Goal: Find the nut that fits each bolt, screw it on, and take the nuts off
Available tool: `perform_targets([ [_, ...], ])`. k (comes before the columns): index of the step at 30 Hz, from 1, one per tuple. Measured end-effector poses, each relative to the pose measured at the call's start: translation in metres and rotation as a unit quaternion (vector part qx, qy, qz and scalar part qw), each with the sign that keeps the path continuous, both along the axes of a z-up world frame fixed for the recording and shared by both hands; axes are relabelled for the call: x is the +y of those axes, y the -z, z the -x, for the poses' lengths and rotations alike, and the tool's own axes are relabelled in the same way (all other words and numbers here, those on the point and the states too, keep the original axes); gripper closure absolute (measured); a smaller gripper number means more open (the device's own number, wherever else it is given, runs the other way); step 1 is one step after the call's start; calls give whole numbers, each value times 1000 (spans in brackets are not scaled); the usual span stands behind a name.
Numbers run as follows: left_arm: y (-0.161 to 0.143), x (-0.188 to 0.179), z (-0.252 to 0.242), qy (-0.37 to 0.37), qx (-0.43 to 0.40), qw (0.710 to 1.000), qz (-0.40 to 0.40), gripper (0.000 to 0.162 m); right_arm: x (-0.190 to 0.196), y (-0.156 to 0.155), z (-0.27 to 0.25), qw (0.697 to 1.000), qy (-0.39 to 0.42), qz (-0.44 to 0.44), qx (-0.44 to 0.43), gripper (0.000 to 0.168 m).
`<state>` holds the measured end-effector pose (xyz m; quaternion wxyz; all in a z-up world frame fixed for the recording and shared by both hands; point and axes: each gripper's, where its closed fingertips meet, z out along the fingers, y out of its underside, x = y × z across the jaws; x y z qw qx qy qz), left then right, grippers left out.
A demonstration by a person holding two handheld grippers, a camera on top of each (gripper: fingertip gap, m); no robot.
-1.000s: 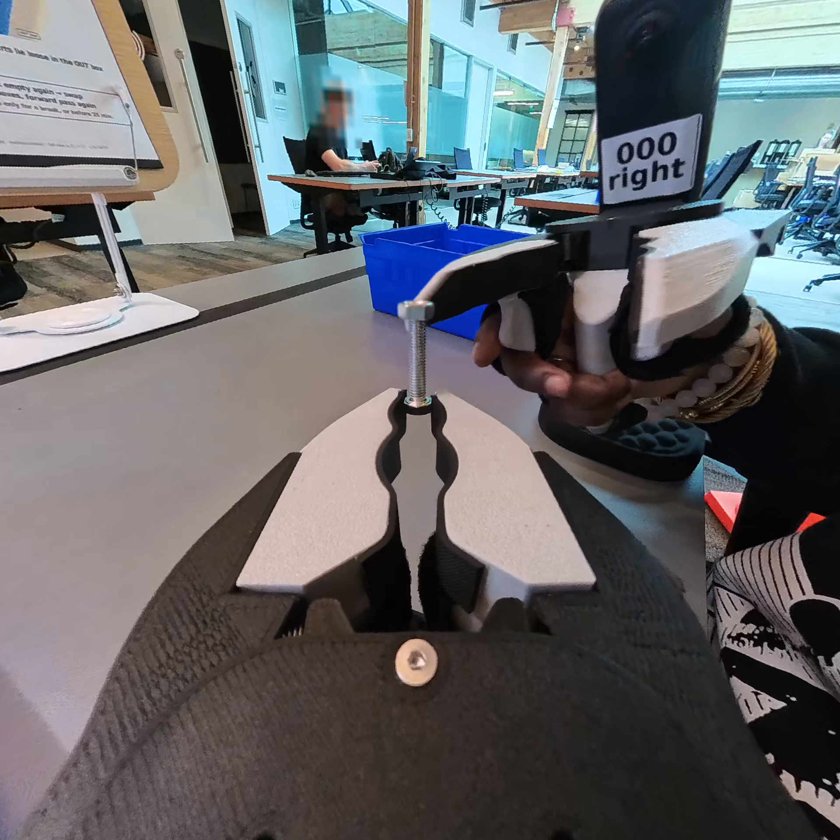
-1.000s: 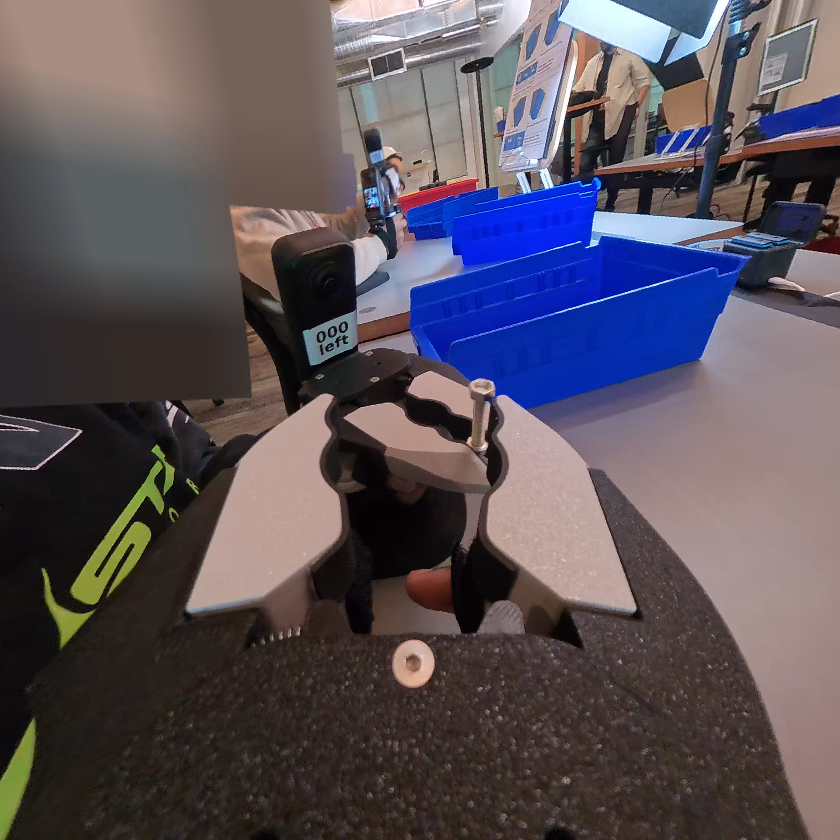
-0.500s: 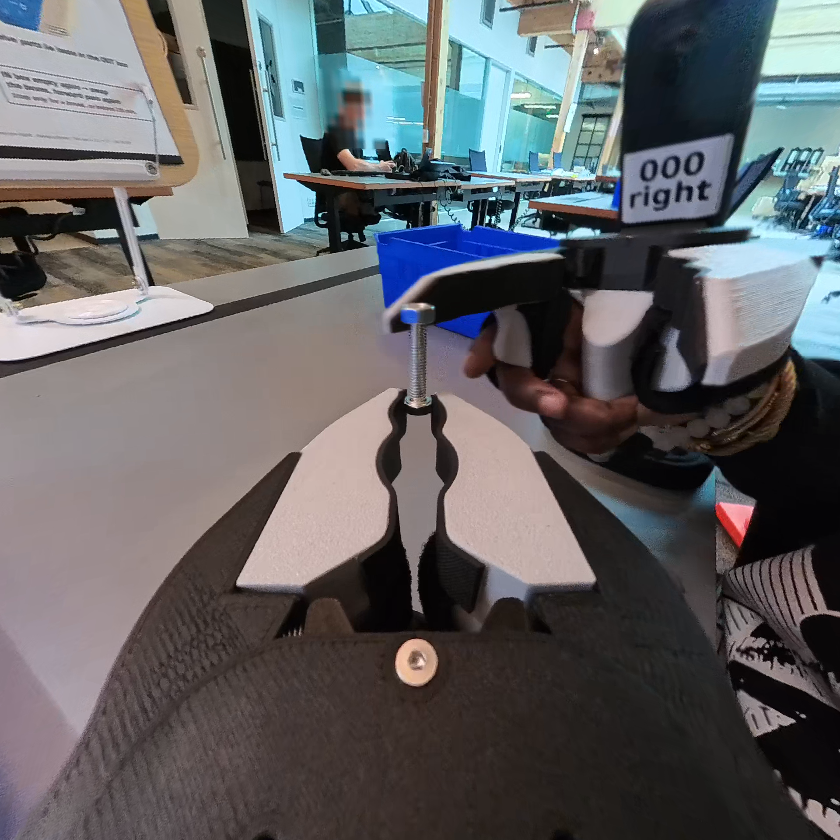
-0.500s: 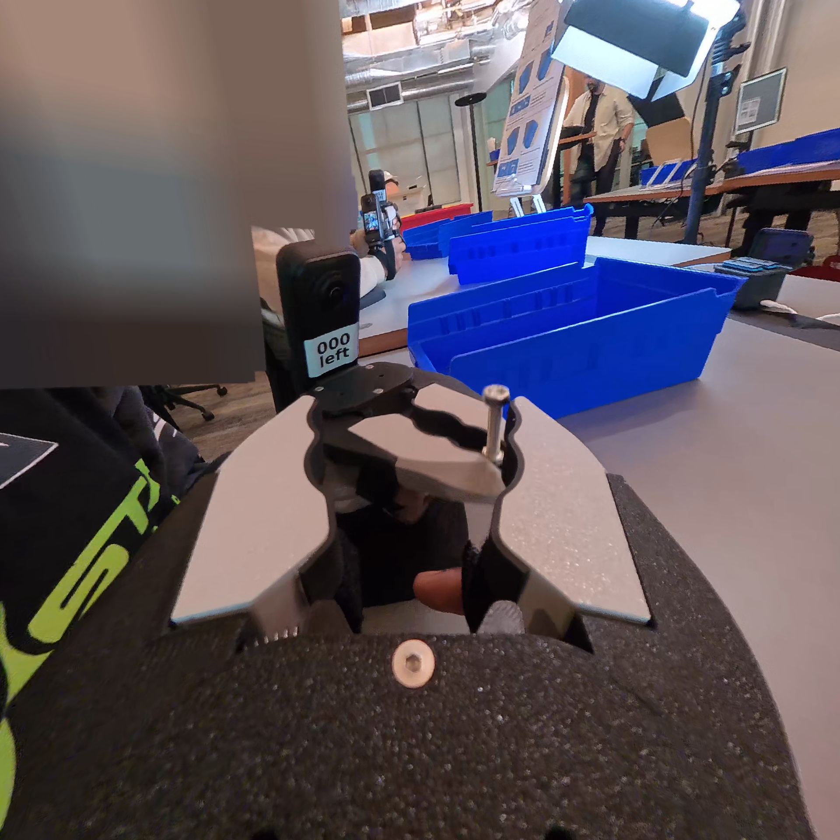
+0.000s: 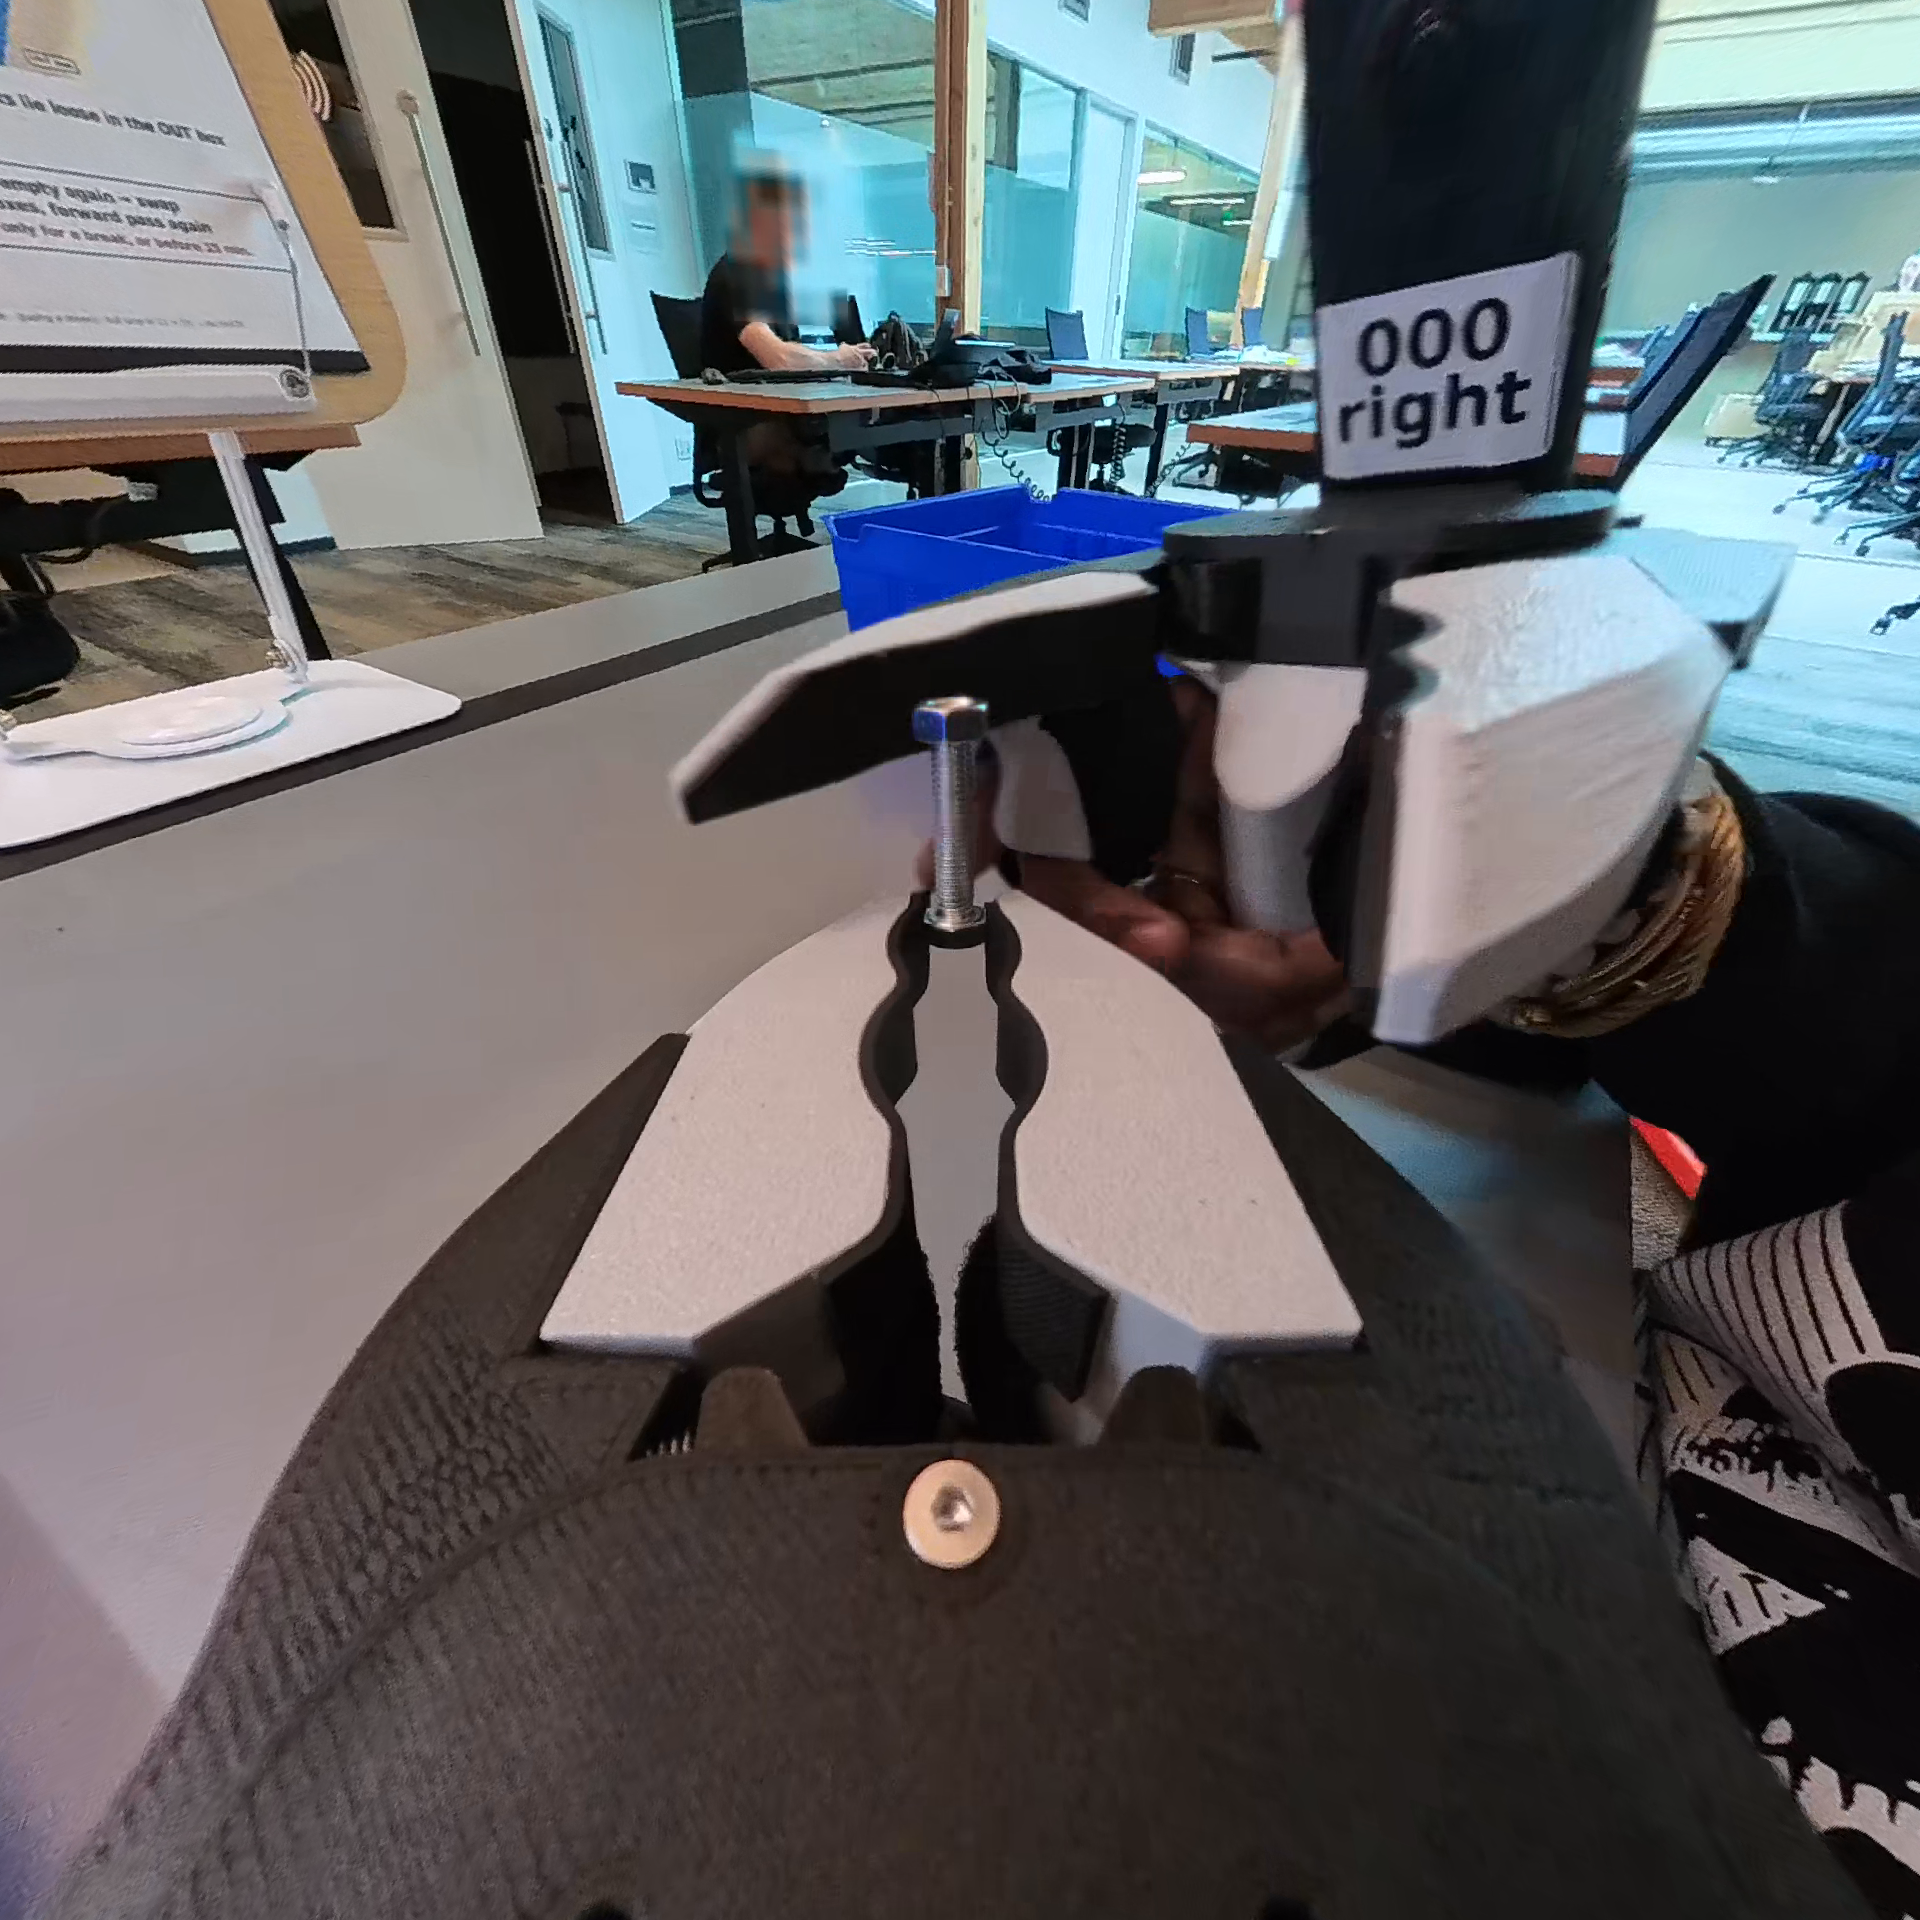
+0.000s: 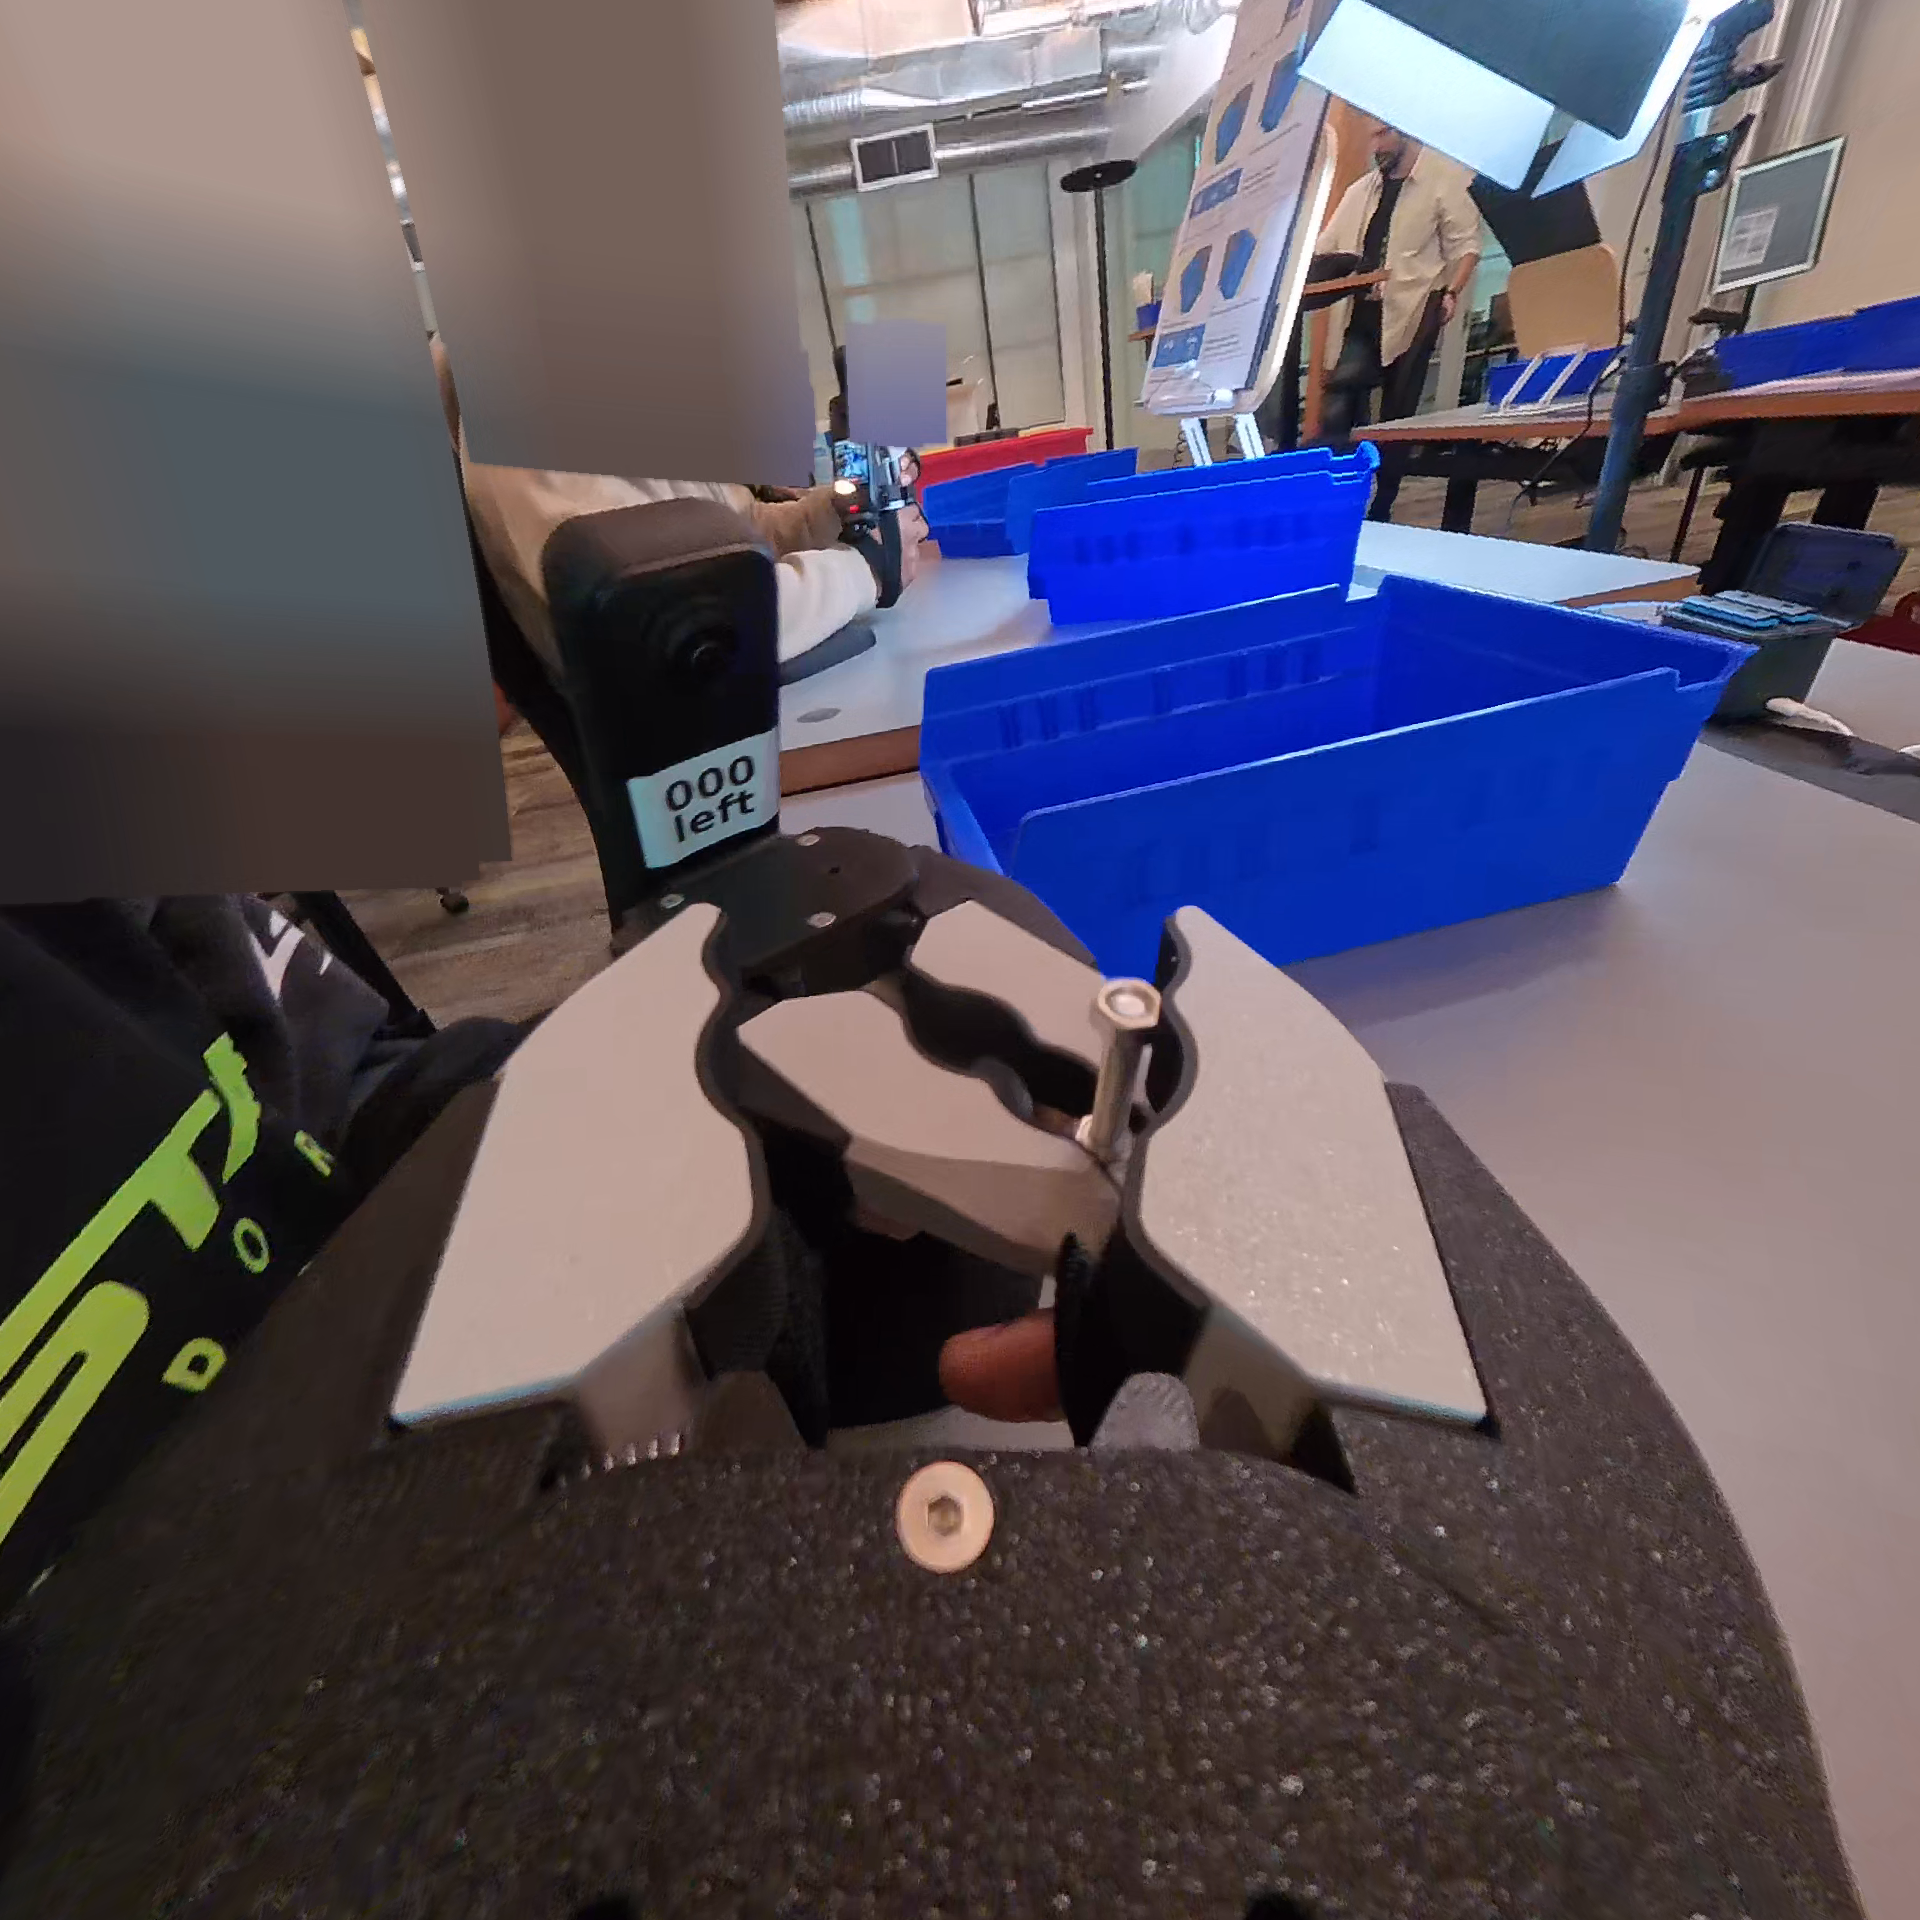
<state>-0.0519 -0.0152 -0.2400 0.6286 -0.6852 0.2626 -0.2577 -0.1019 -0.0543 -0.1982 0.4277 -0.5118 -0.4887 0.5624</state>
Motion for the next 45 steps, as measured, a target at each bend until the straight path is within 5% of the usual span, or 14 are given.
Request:
perform_targets([
  [4,0,2,3,-13,-4,1000,1,152,-2,1,-18,1000,22,-6,-1,93],
  [8,-2,3,6,-14,-19,1000,6,152,-3,-4,-41,999,34,-5,32,127],
  [15,2,1,-1,-5,14,1000,-1,152,4,1,-9,1000,25,-2,12,75],
  [21,4,4,1,-17,16,1000,4,152,-6,8,-11,999,20,-24,-19,79],
  [25,1,5,5,-23,-3,1000,8,152,-7,3,-34,999,37,-31,9,114],
  [32,6,2,-2,-7,22,1000,6,152,3,3,-8,999,33,-27,3,72],
  [37,6,5,1,-16,16,1000,14,152,-4,8,-8,998,28,-44,-16,78],
  [42,4,6,5,-21,-1,1000,17,152,-2,0,-35,998,46,-28,26,117],
  [45,5,5,2,-17,8,1000,16,152,8,-4,-28,997,59,-12,39,92],
])
